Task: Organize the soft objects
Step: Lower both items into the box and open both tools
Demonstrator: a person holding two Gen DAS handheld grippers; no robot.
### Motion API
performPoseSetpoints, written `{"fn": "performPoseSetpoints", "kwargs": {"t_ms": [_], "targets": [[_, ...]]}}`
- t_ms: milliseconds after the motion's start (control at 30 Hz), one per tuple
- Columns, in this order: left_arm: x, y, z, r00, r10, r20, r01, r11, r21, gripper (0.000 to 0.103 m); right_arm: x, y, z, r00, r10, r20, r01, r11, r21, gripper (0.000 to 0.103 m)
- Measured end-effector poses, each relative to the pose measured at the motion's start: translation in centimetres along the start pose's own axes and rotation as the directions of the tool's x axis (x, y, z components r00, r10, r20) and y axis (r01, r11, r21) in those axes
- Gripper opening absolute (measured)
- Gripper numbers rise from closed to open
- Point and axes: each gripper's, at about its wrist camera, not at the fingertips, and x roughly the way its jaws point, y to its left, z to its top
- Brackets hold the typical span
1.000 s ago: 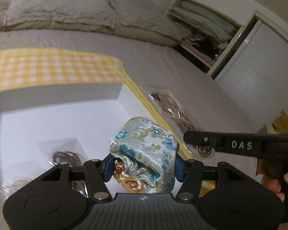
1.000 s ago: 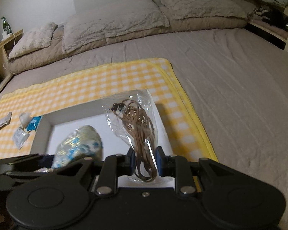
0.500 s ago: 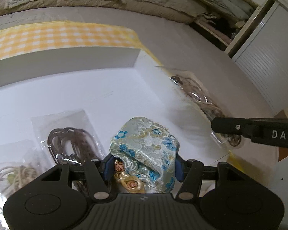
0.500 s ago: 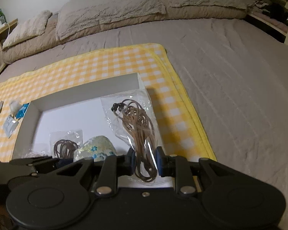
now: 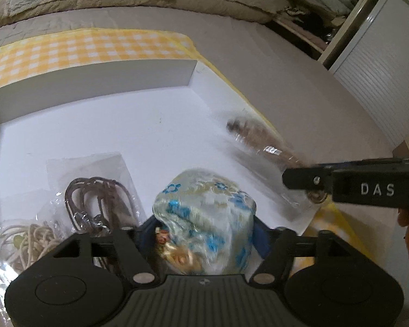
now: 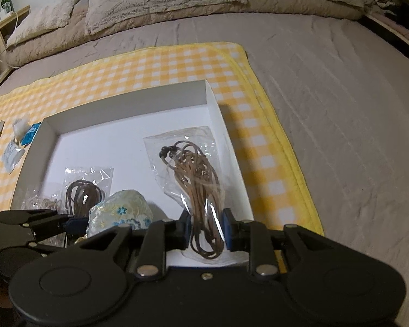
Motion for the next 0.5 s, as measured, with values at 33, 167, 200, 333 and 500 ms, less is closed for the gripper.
{"fn": "performPoseSetpoints", "kwargs": {"t_ms": [33,167,200,333,500], "targets": [[-0.1,0.0,-0.1,1.0,-0.001,0.0,0.001,1.0,0.007,0.073,0.1,-0.1,-0.1,1.0,0.001,0.0,-0.001,1.0,0.009,0.033],[-0.4,-0.1,-0.1,1.0,-0.012,0.006,0.012,1.0,0.015,0.08,0.1,0.0,-0.1,1.0,-0.014,-0.008,0.014,1.0,0.007,0.042],[-0.5,-0.1,0.0,1.0,-0.013,0.006,0.013,1.0,0.014,0.08,0.0,0.0,-0.2,1.0,-0.014,-0.008,0.014,1.0,0.006,0.043],[-1.0,-0.1,0.0,1.0,-0.018,0.007,0.018,1.0,0.004,0.081,-0.2,-0.4,-0.3,1.0,-0.005,-0.015,0.006,0.999,0.034,0.043],[-1.7,0.0,0.1,1.0,-0.018,0.008,0.018,1.0,0.004,0.082,-0.4,-0.6,-0.3,1.0,-0.002,-0.015,0.002,0.999,0.042,0.042]]}}
